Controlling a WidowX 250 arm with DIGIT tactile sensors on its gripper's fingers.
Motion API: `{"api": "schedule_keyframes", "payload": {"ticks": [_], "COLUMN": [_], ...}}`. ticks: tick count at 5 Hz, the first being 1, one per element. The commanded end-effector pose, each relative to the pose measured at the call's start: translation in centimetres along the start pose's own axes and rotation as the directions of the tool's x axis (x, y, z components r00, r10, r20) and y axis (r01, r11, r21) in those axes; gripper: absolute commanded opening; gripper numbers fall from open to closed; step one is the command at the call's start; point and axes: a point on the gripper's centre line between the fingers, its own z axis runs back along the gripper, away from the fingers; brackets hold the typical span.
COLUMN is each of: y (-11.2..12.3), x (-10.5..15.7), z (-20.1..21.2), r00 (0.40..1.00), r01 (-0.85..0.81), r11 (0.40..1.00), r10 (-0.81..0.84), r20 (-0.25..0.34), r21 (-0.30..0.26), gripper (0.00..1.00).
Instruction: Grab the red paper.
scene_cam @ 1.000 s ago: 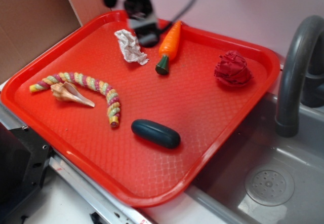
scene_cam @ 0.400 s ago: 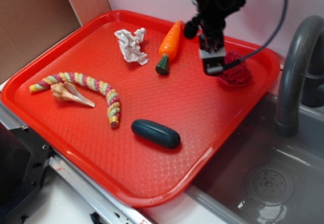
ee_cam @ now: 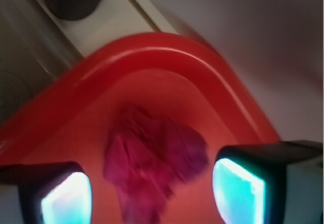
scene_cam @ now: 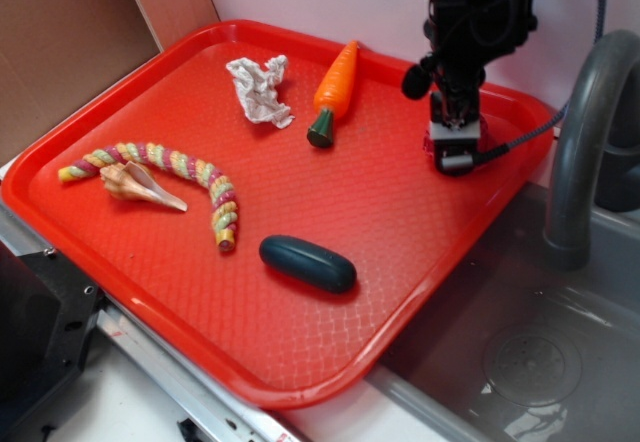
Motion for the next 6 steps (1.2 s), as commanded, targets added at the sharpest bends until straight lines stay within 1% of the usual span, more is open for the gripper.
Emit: {"api": "schedule_keyframes", "payload": {"ticks": [1, 2, 3, 4, 5, 6], "y": [0.6, 0.9, 1.0, 1.2, 1.9, 2.2], "x": [0.4, 0.1, 0.0, -1.1, -5.3, -8.9], "z": [0.1, -0.4, -1.0, -0.3, 4.4, 8.1], "r00": [1.000, 0.998, 0.997, 0.985, 0.931, 0.864], "r01": [-0.025, -0.064, -0.079, -0.172, -0.365, -0.503], "r11": [1.000, 0.998, 0.996, 0.985, 0.930, 0.862], "r10": [0.025, 0.064, 0.079, 0.172, 0.366, 0.503], "r20": [0.005, -0.001, -0.024, -0.033, -0.012, 0.016], "r21": [-0.008, -0.010, -0.029, 0.000, 0.053, 0.054], "gripper": [0.42, 0.00, 0.00, 0.00, 0.00, 0.00]}}
